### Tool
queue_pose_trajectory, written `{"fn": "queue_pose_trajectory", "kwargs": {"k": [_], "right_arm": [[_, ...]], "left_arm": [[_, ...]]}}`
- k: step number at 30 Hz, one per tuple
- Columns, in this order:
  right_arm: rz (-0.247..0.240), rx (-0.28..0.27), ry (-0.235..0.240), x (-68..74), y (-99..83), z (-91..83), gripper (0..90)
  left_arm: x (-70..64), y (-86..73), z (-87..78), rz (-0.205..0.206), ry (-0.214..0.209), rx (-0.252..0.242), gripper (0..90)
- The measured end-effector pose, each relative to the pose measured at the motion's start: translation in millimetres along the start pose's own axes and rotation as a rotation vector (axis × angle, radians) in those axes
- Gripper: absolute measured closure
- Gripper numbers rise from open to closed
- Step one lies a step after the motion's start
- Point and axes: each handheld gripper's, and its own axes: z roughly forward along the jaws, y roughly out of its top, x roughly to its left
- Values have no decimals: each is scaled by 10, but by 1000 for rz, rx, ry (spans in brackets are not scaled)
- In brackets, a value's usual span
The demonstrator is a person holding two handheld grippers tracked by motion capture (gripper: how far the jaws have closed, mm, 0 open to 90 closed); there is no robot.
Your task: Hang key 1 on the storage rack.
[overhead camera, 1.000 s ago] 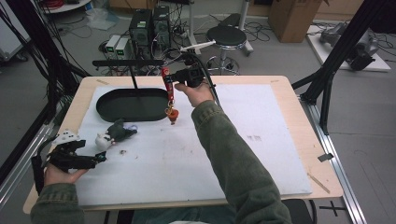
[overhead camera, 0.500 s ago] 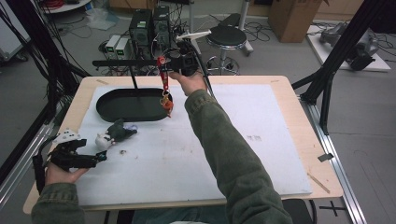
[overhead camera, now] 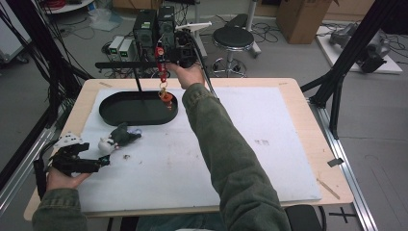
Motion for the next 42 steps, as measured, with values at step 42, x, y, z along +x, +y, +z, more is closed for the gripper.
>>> {"fn": "queue_pose_trajectory", "kwargs": {"k": [42], "right_arm": [[92,-130,-77,-264,360,444,752]], "left_arm": [[32,2,1,-5,6,-8,30]]}}
